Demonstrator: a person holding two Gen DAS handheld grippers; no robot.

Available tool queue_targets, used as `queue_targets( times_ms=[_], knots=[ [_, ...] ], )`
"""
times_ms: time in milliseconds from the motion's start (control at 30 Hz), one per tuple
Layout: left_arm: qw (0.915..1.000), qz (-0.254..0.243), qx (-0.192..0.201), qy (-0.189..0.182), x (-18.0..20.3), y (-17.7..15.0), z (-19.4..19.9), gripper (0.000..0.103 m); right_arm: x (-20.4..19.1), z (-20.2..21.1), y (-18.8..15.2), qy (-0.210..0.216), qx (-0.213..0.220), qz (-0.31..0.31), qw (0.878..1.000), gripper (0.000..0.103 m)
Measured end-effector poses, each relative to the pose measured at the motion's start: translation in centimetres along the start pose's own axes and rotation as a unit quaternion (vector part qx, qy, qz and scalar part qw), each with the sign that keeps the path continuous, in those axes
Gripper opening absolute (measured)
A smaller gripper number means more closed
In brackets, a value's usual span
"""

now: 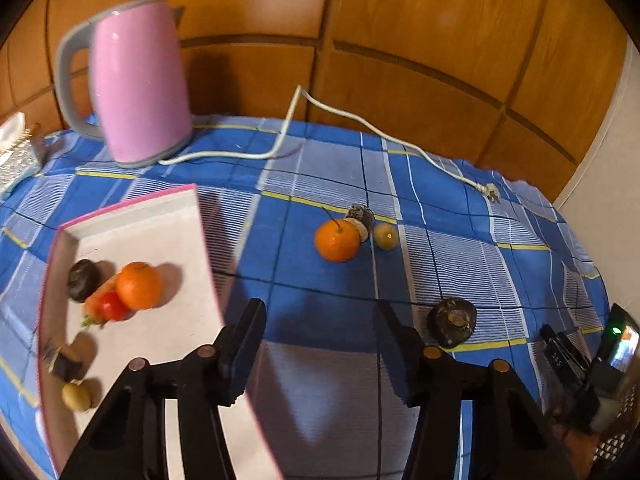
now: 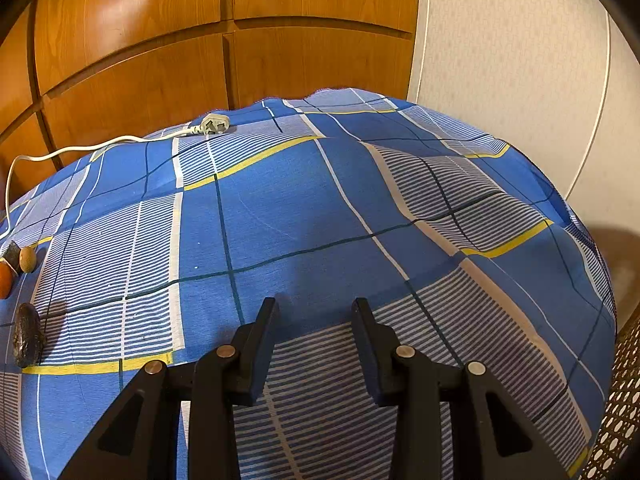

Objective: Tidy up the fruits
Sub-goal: 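Reach the left tool to the second mandarin orange and grasp it, then carry the orange into the tray beside the tan fruit, open left tool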

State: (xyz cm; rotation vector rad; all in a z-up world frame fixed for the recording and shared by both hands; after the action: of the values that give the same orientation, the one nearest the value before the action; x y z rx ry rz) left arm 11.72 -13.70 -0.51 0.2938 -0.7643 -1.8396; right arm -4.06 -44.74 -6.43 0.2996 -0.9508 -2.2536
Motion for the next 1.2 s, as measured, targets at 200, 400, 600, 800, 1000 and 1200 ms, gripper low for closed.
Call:
queue_targets(
  times_ms=[200,400,600,800,1000,1200],
  knots=[
    [0.9995,0.009,-0.029,0.001,0.3,1.3,-3.3,0.056,0.0,0.0,-0.1,0.0,0.0,0.0,1.0,0.038],
    [0.999,0.007,-0.043,0.01,0.9,2.8,-6.1,0.056,0.0,0.0,-0.1,-0.002,0.001,0.002,1.0,0.038],
    [0.9982,0.008,-0.056,0.015,1.3,4.2,-9.1,0.056,0.0,0.0,-0.1,-0.002,0.002,0.002,1.0,0.038],
    [0.9975,0.011,-0.069,0.011,1.2,4.3,-11.7,0.04,0.0,0.0,-0.1,-0.002,0.002,0.002,1.0,0.038],
    [0.997,0.051,-0.056,-0.018,0.5,3.6,-10.5,0.039,0.1,0.0,-0.1,-0.003,0.003,0.003,1.0,0.038],
    [0.9983,0.042,-0.033,-0.022,0.9,2.4,-7.1,0.039,0.1,-0.1,0.0,-0.004,0.003,0.004,1.0,0.038]
  ],
)
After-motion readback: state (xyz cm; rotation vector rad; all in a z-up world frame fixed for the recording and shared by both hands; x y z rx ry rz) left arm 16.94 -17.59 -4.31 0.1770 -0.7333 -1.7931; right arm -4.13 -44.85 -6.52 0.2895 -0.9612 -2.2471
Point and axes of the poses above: each gripper's, at about its wrist camera, not at the fingertips, and z roughly against the way its jaws point, x to its right, y to its top, the point moved 4 cm from there along -z, roughly the way its jaws point, and after that the axes turned 1 degree about -z, right-handed, at the moved point
